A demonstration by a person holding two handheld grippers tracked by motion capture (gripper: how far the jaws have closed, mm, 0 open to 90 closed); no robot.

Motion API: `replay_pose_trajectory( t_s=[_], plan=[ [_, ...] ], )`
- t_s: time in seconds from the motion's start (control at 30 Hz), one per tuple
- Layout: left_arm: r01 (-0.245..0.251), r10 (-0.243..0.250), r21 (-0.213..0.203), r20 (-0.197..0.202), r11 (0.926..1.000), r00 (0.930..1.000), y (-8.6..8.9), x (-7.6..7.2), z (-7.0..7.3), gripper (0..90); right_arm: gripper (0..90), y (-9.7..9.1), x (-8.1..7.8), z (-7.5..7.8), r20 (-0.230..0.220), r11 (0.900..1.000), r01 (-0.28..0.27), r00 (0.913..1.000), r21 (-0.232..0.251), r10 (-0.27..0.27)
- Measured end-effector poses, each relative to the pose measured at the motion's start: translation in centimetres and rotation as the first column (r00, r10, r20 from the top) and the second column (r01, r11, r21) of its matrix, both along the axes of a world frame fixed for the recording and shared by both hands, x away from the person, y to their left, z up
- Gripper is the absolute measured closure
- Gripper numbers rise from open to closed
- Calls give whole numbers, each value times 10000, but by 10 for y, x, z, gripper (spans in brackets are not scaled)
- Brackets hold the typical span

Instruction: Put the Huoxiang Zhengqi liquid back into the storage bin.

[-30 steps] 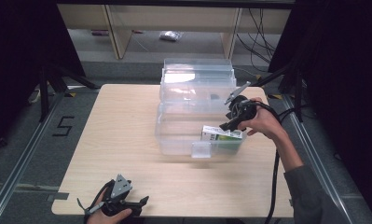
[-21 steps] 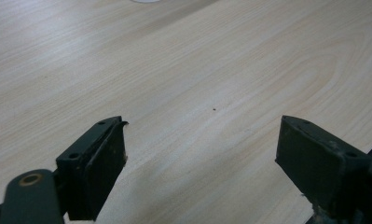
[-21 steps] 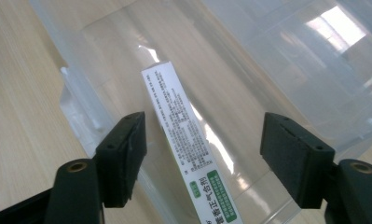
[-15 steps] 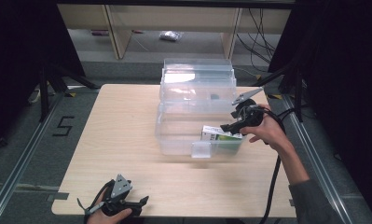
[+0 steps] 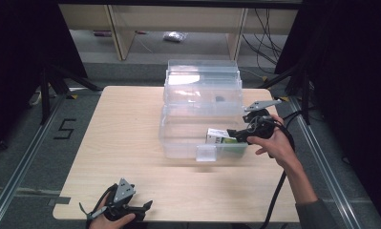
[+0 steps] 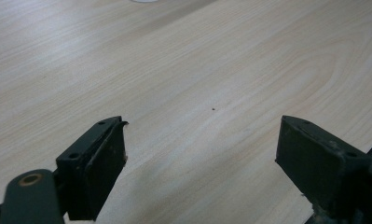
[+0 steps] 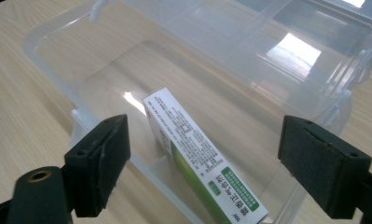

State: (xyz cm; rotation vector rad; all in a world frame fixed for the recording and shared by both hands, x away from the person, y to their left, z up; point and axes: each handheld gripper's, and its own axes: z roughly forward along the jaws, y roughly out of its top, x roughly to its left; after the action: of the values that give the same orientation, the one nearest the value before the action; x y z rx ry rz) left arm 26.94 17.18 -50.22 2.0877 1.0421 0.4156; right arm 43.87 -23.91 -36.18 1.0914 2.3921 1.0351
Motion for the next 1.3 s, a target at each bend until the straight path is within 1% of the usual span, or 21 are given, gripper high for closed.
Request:
replay_pose_trajectory(
  t_s=[0.03, 0.1, 0.13, 0.17, 0.2, 0.3, 0.33, 0.37, 0.4, 0.43, 0.6, 0.63, 0.7, 0.73, 0.77, 0.83, 0.9, 0.97, 1.07, 1.17, 1.3],
  plan=[
    [-55, 55, 17, 5, 10000, 10000, 0, 0, 0, 151, 172, 1, -1, -2, 291, 10000, -46, 9996, 70, 44],
    [16, -16, -7, -9, 10000, 10000, 0, 0, 0, 151, 169, 1, -6, -3, 288, 10000, -14, 9996, 63, 13],
    [205, -204, 266, -41, 9994, 9998, 2, 0, 1, 151, 169, 2, -8, -3, 253, 9999, 39, 9997, 142, -42],
    [-26, 26, -53, 20, 10000, 10000, 0, 0, 0, 151, 169, 4, -12, -4, 290, 9994, 125, 9995, 320, -135],
    [-33, 33, -11, 19, 10000, 10000, 0, 0, 0, 151, 169, 3, -13, -5, 555, 9997, -47, 9985, 238, 34],
    [-26, 26, -33, 8, 10000, 10000, 0, 0, 0, 151, 169, 6, -20, -7, 542, 9990, 113, 9984, 422, -136],
    [-59, 59, -11, 4, 10000, 10000, 0, 0, 0, 151, 170, 6, -20, -9, 811, 9994, -11, 9967, 356, -18],
    [218, -217, 345, -54, 9992, 9998, 3, 1, 1, 151, 170, 8, -23, -8, 611, 9989, 137, 9980, 447, -164],
    [197, -197, 376, -5, 9991, 9998, 3, 1, 1, 151, 170, 8, -25, -9, 698, 9989, 139, 9974, 446, -170],
    [195, -195, 364, 0, 9991, 9998, 3, 1, 1, 151, 170, 7, -26, -10, 958, 9995, 8, 9954, 300, -37],
    [-34, 35, -105, 91, 9999, 10000, 0, 0, -1, 151, 171, 10, -33, -15, 1027, 9974, 12, 9947, 725, -87],
    [211, -212, 252, 42, 9995, 9998, 2, 0, 1, 151, 171, 11, -35, -16, 915, 9966, 131, 9956, 815, -205],
    [-58, 58, -61, 60, 10000, 10000, 0, -1, 0, 151, 171, 12, -37, -16, 1069, 9953, 134, 9940, 960, -237],
    [101, -102, 73, 77, 9999, 9999, 2, 0, 0, 151, 171, 11, -39, -15, 853, 9951, 167, 9960, 976, -251],
    [-112, 113, -200, 63, 9997, 9999, 0, 0, -1, 151, 171, 11, -39, -16, 1061, 9957, 88, 9942, 921, -186],
    [-32, 32, -34, 13, 10000, 10000, 1, 0, -1, 151, 171, 11, -39, -17, 1298, 9954, -7, 9915, 953, -117],
    [27, -27, -94, -12, 10000, 10000, 0, 0, 0, 151, 171, 12, -39, -18, 1122, 9936, -6, 9936, 1132, -122],
    [-9, 9, 24, 59, 10000, 10000, 1, 0, 0, 151, 171, 11, -39, -18, 1190, 9953, 36, 9928, 972, -152],
    [-66, 66, -160, 9, 9999, 10000, 1, 0, 0, 151, 171, 13, -41, -20, 978, 9917, 9, 9951, 1289, -136],
    [-43, 43, -242, 21, 9997, 10000, 0, 0, 0, 151, 171, 12, -44, -22, 961, 9935, 33, 9953, 1137, -143],
    [-41, 42, -39, 55, 10000, 10000, 1, 0, 0, 151, 174, 11, -48, -26, 907, 9928, 118, 9956, 1190, -227]
  ],
)
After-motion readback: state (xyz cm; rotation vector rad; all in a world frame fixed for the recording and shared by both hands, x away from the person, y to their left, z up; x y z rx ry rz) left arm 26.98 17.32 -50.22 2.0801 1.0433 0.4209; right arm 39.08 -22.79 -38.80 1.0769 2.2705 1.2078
